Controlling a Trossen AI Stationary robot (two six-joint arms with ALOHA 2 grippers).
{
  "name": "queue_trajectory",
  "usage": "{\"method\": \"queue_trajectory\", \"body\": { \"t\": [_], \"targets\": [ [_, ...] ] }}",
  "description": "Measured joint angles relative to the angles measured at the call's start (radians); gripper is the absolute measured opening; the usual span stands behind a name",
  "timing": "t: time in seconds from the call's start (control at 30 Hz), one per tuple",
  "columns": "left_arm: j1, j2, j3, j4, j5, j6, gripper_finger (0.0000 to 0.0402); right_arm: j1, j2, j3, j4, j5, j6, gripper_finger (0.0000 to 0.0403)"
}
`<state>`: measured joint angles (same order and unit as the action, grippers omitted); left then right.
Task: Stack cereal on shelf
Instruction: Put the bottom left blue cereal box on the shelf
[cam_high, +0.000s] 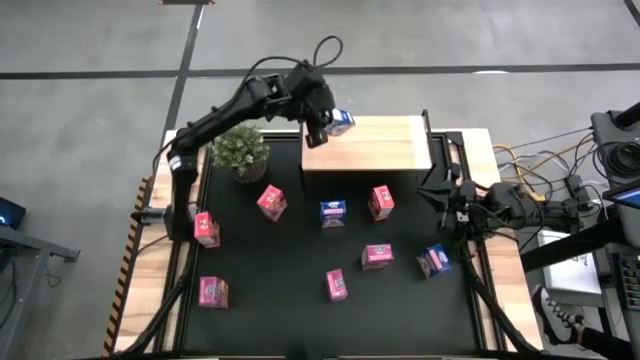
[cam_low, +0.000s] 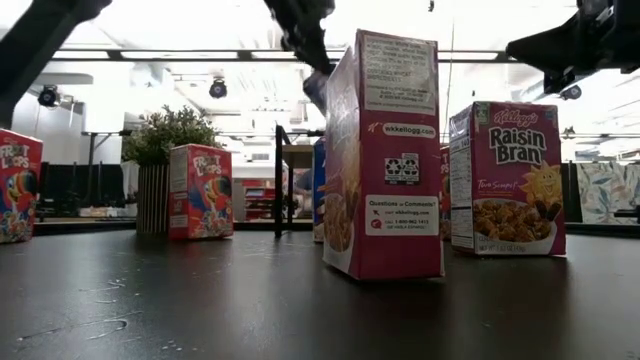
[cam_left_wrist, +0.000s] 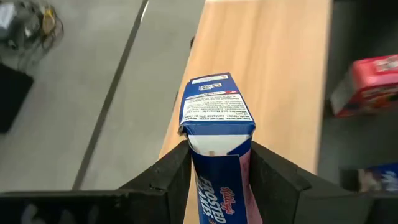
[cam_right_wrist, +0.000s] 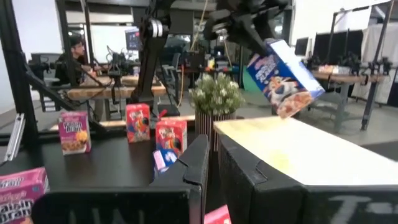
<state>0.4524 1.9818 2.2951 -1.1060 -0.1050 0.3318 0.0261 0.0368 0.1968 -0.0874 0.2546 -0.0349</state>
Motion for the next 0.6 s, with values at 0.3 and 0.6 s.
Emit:
{"method": "queue_trajectory", "body": {
  "t": [0.3,0.6],
  "targets": [
    [0.028,0.045,0.000,-0.021,0.040,-0.012,0.0132,0.000,0.000,-0.005,-0.021,0.001,0.038,0.0028],
    [0.029,0.045,0.001,-0.026,0.039,-0.026,0.0148,0.000,0.000,-0.005,-0.019,0.001,0.038,0.0028]
  ]
}}
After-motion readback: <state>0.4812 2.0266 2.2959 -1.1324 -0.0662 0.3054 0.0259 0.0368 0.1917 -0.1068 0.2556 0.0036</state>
